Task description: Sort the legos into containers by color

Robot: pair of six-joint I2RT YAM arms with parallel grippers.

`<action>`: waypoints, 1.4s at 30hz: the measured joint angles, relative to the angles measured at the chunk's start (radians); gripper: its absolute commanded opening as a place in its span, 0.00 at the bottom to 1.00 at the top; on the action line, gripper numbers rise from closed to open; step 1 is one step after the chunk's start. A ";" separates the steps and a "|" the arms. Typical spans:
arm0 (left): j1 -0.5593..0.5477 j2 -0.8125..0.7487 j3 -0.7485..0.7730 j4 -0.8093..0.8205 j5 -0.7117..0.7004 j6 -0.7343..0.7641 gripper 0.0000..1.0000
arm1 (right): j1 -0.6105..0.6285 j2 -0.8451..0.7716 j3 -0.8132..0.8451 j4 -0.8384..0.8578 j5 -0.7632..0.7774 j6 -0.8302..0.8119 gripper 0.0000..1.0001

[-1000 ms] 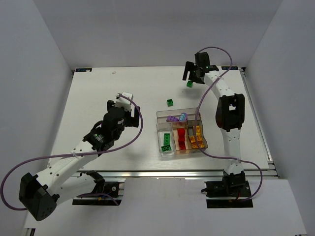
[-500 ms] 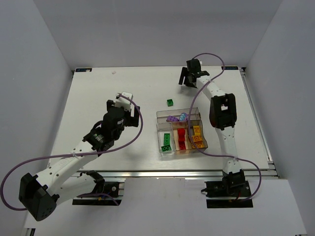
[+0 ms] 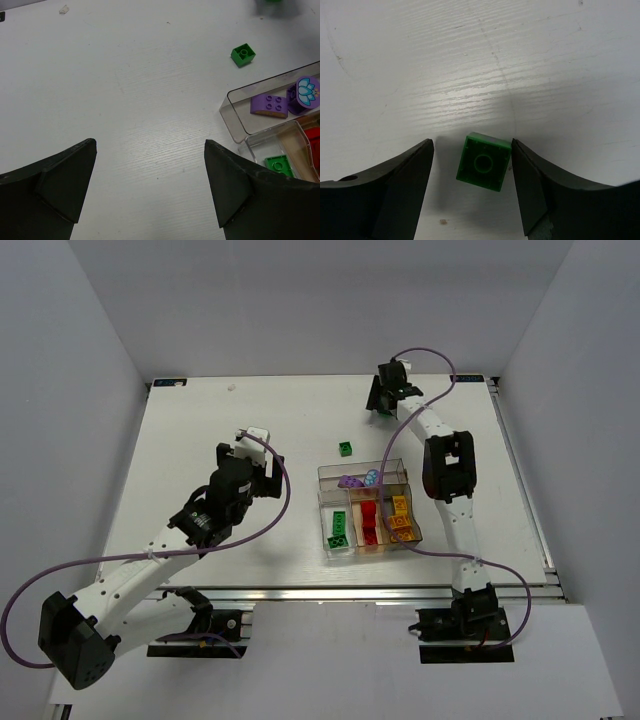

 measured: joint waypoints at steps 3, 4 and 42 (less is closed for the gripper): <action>0.000 0.000 0.000 0.000 -0.001 0.000 0.98 | 0.000 0.003 0.001 0.001 0.011 -0.003 0.47; 0.000 0.000 0.000 0.000 -0.002 0.000 0.98 | -0.002 0.003 0.001 0.000 0.014 -0.006 0.42; 0.000 -0.045 0.000 -0.002 -0.032 -0.050 0.98 | 0.245 -0.916 -1.090 -0.083 -1.032 -0.851 0.00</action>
